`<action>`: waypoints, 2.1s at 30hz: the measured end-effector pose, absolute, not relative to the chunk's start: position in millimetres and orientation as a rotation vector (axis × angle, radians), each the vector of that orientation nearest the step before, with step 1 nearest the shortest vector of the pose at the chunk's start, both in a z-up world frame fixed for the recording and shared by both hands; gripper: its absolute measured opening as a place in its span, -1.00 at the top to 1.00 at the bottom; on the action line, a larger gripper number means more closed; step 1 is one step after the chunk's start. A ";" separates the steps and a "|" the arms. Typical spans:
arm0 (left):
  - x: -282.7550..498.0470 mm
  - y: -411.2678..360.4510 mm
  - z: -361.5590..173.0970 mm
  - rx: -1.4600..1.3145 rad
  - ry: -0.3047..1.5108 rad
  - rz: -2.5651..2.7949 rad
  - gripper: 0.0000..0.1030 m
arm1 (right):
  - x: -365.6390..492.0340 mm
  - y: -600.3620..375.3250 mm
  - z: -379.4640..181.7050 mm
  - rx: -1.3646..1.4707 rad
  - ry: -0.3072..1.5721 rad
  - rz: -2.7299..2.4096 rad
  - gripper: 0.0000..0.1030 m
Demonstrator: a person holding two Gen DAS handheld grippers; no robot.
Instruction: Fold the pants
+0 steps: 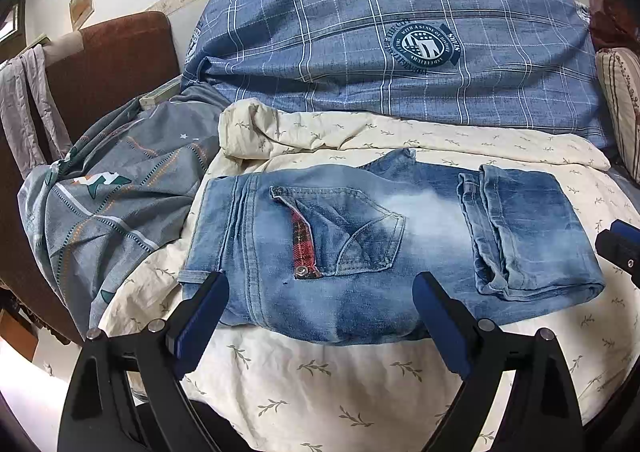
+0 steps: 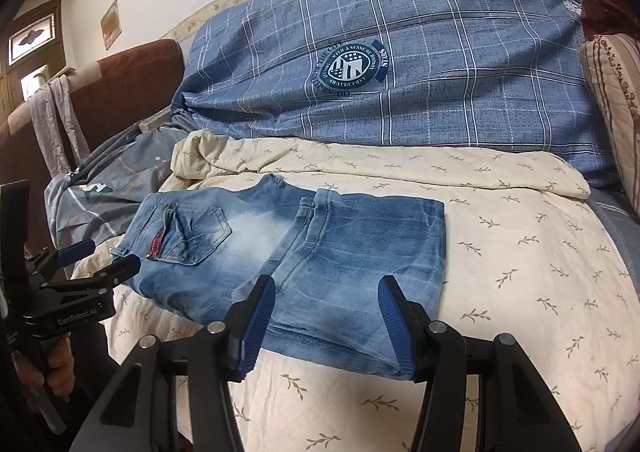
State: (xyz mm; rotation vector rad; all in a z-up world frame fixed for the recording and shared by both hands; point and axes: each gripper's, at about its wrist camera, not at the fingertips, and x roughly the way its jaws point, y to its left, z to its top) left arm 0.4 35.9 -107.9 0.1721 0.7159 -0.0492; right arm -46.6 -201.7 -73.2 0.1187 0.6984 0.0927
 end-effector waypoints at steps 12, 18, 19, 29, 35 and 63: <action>0.8 35.4 -108.8 0.173 0.719 -0.047 -0.81 | -46.5 -199.2 -74.4 0.113 0.700 0.097 -0.11; 1.0 36.2 -109.2 0.170 0.721 -0.047 -0.81 | -46.1 -198.3 -75.2 0.109 0.702 0.102 -0.11; 0.9 36.2 -109.1 0.169 0.722 -0.048 -0.81 | -45.7 -198.2 -75.6 0.108 0.704 0.102 -0.11; 1.9 37.8 -111.7 0.166 0.730 -0.046 -0.81 | -44.6 -197.2 -77.2 0.104 0.707 0.107 -0.11; 2.7 37.2 -113.3 0.165 0.736 -0.044 -0.81 | -44.6 -196.1 -77.7 0.103 0.709 0.110 -0.11; 5.7 38.9 -119.9 0.159 0.760 -0.041 -0.81 | -42.6 -193.2 -79.6 0.100 0.719 0.126 -0.11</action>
